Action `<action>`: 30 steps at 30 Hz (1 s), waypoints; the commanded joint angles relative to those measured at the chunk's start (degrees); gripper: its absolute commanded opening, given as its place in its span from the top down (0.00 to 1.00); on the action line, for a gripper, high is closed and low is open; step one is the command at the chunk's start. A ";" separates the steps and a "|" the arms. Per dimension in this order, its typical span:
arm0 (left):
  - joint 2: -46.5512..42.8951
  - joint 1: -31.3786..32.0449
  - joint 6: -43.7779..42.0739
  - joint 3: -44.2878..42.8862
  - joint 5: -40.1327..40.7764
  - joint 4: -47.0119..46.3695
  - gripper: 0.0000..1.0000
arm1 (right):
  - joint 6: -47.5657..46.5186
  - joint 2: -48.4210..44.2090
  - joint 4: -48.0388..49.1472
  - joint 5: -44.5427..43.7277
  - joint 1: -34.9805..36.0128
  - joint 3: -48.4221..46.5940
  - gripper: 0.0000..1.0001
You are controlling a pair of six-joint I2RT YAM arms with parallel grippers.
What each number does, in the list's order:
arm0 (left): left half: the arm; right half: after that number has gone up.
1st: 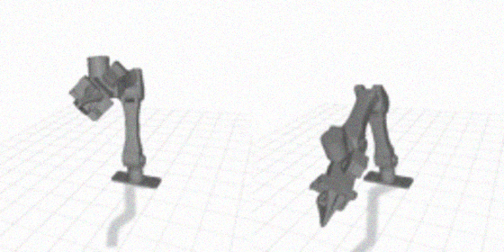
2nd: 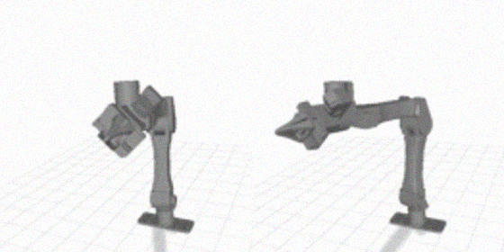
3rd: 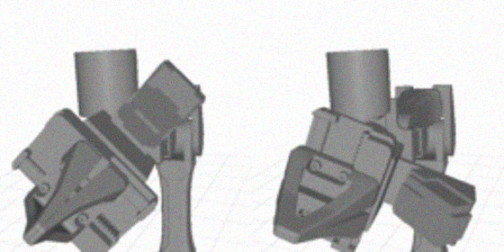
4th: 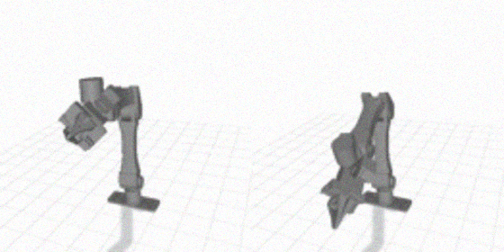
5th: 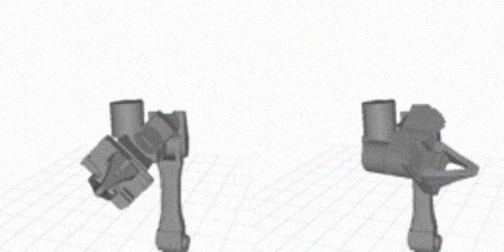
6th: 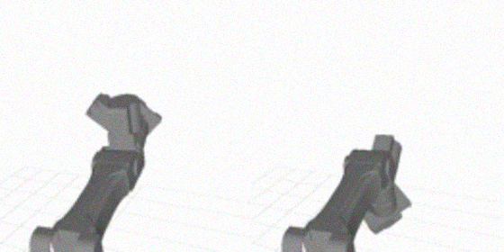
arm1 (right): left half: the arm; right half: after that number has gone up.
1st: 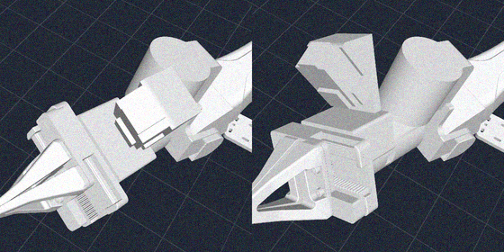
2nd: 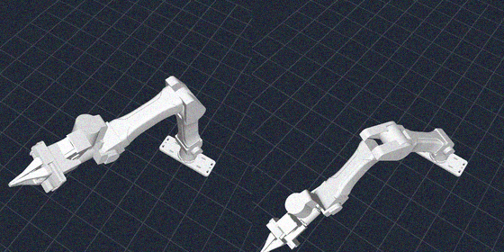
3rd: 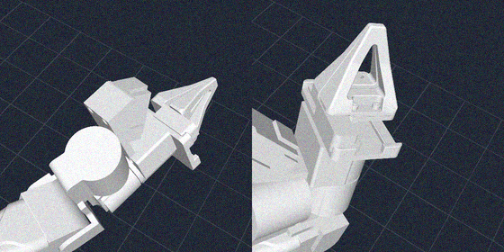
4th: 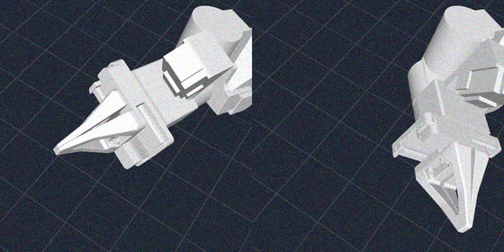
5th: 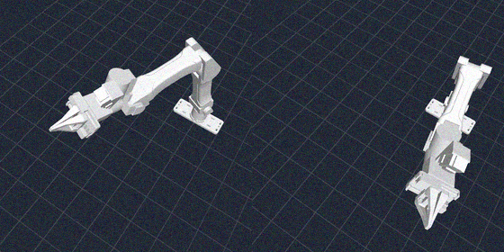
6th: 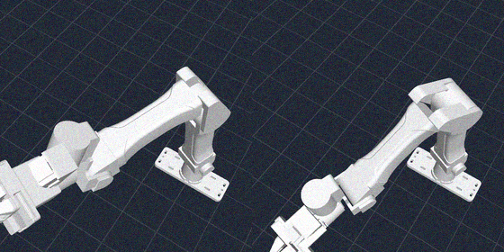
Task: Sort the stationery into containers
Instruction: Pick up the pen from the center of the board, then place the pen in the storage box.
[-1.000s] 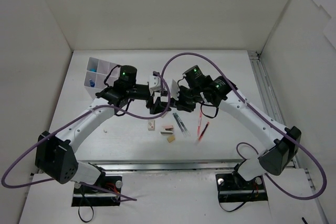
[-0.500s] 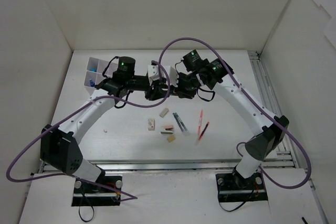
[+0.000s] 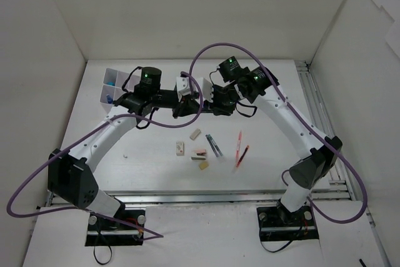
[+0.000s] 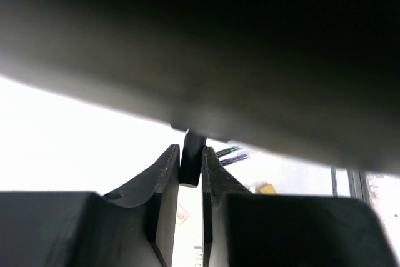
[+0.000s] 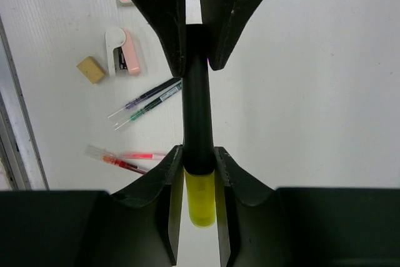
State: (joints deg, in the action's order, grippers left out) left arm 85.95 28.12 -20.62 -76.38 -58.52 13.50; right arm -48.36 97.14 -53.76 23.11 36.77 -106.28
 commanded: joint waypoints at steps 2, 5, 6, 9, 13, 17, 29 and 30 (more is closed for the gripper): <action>-2.01 4.84 -1.27 2.63 3.50 -3.91 1.00 | 0.72 -3.61 9.72 10.10 1.55 0.97 1.00; -3.24 4.84 -0.21 5.18 2.89 -6.63 1.00 | 1.95 -6.86 13.40 13.70 0.23 4.49 1.00; -3.42 4.84 0.40 5.88 2.54 -7.25 1.00 | 2.91 -7.40 15.76 15.54 -0.21 5.46 1.00; -3.95 4.84 1.54 7.20 2.45 -8.05 1.00 | 3.71 -8.99 18.07 18.63 -1.09 7.49 1.00; -5.53 4.84 3.65 9.93 4.02 -10.06 1.00 | 3.10 -10.39 18.60 22.32 -2.49 8.98 1.00; -6.58 4.84 6.20 13.44 5.08 -13.05 1.00 | 2.13 -11.97 18.69 26.71 -3.64 10.39 1.00; -6.94 4.84 9.20 14.77 5.08 -15.53 1.00 | 1.69 -10.22 18.86 33.58 -4.43 10.57 1.00; -7.11 4.84 9.02 14.25 5.52 -15.08 1.00 | 1.86 -10.05 18.78 33.31 -4.17 10.65 1.00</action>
State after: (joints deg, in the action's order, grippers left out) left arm 78.63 31.20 -12.93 -60.69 -54.94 -0.08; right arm -48.07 88.86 -44.97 44.82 31.11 -93.62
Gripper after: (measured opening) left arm 0.124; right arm 0.197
